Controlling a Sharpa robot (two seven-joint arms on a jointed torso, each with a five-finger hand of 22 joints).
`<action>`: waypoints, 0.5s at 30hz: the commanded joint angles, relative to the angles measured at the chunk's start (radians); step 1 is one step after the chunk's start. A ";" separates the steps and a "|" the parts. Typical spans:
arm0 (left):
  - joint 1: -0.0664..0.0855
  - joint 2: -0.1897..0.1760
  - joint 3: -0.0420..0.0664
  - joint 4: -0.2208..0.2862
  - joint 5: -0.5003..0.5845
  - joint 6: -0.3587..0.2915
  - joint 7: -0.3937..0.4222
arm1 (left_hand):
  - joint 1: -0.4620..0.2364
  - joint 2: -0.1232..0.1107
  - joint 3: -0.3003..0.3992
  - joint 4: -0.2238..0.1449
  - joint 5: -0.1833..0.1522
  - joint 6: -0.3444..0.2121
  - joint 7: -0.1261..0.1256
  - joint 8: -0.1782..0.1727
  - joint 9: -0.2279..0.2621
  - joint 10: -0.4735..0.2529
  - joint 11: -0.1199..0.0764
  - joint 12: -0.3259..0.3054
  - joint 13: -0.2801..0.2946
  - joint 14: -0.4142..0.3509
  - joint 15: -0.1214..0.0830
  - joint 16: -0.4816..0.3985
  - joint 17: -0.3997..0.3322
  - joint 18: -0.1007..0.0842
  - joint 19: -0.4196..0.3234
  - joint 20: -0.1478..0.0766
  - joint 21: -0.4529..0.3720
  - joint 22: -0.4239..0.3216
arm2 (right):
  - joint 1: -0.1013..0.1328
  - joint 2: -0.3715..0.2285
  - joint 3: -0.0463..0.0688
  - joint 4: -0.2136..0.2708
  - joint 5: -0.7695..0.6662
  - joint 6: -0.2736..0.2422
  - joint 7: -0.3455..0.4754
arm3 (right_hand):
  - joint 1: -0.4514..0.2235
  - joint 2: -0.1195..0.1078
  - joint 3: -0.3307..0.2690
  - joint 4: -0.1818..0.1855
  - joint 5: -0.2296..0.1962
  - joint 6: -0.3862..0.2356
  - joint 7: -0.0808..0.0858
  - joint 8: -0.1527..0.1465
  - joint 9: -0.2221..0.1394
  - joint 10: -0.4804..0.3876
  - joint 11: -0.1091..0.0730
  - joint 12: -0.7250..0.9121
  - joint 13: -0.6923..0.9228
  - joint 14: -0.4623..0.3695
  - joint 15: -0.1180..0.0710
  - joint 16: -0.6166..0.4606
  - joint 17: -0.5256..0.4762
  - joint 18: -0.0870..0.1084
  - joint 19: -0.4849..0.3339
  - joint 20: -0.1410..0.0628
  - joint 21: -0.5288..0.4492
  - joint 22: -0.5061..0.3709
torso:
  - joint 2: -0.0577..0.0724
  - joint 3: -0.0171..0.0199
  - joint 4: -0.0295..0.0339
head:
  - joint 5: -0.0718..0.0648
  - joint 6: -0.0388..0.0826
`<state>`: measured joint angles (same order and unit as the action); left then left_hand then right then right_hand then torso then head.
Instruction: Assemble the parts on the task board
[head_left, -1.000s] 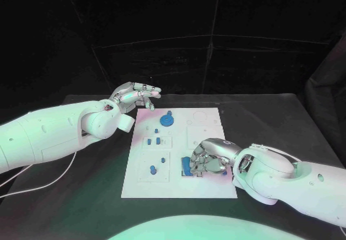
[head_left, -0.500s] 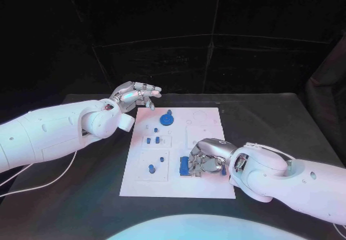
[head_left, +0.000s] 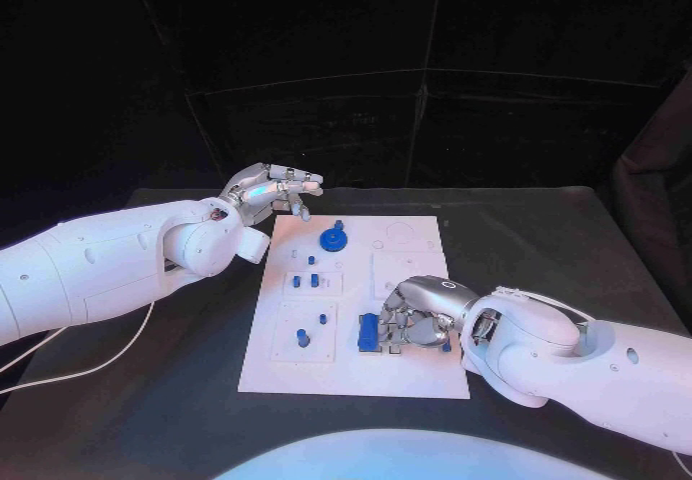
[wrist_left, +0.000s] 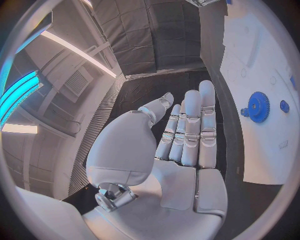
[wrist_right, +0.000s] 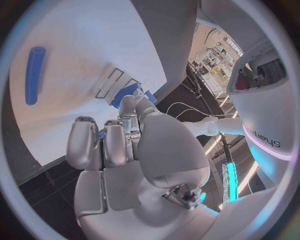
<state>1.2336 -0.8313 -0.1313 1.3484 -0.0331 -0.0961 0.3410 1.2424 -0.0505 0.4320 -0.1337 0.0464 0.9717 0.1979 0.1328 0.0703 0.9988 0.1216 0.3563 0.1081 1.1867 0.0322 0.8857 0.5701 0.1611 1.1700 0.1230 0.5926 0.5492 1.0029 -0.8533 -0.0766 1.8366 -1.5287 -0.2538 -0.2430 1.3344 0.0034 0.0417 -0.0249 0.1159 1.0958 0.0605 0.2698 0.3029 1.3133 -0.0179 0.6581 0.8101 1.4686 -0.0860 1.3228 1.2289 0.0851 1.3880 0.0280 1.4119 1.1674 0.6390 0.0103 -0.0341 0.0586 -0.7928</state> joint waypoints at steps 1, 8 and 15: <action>0.001 -0.001 0.001 0.001 0.004 0.010 -0.001 | -0.006 0.002 0.000 0.003 0.004 -0.004 0.000 0.004 -0.001 -0.007 0.000 0.007 0.002 -0.010 0.001 0.005 -0.001 0.021 0.001 0.006 -0.007 -0.001 | 0.001 -0.009 0.000 0.007 -0.010 -0.066 0.028 | -0.021 -0.023 -0.011 0.002 0.018 -0.018 0.010 -0.016 -0.005 -0.015 0.008 -0.023 -0.017 0.033 0.008 -0.022 -0.025 -0.001 -0.013 0.002 -0.013 -0.023 | 0.000 -0.0001 -0.0005 | 0.000 -0.001; 0.001 0.000 0.001 -0.001 0.004 0.011 -0.001 | -0.006 0.002 0.000 0.003 0.004 -0.004 0.000 0.004 -0.001 -0.007 0.000 0.007 0.002 -0.010 0.001 0.005 -0.001 0.021 0.001 0.006 -0.007 -0.001 | 0.001 -0.018 0.000 0.011 0.007 -0.126 0.067 | -0.035 -0.036 -0.013 0.007 0.028 -0.050 0.025 -0.030 -0.008 -0.028 0.020 -0.015 -0.009 0.032 0.018 -0.028 -0.030 0.001 -0.018 0.011 -0.019 -0.034 | 0.000 0.0002 0.0001 | -0.001 0.001; 0.001 0.002 0.001 -0.002 0.004 0.012 -0.002 | -0.006 0.002 0.000 0.003 0.004 -0.004 0.000 0.004 -0.001 -0.007 0.000 0.007 0.002 -0.010 0.001 0.005 -0.001 0.021 0.001 0.006 -0.007 -0.001 | 0.001 0.005 0.000 0.002 0.002 -0.115 0.041 | -0.059 -0.049 -0.031 0.021 0.008 -0.015 0.010 0.015 0.017 -0.026 0.011 0.016 0.014 0.035 0.013 -0.025 -0.024 0.001 -0.014 0.011 -0.019 -0.030 | 0.001 -0.0011 0.0021 | -0.003 0.002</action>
<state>1.2335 -0.8303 -0.1313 1.3463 -0.0331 -0.0956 0.3395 1.2424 -0.0505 0.4320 -0.1337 0.0465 0.9717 0.1979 0.1328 0.0703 0.9988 0.1216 0.3563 0.1080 1.1867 0.0322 0.8857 0.5701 0.1612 1.1700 0.1230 0.5926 0.5492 1.0029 -0.8523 -0.0765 1.8396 -1.5243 -0.3463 -0.2022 1.2868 -0.0444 0.0177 -0.0021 0.1303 1.0751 0.0716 0.2788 0.3159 1.2878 -0.0001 0.6688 0.8213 1.4649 -0.0748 1.3010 1.2041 0.0851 1.3736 0.0352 1.3960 1.1364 0.6392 0.0099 -0.0338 0.0562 -0.7911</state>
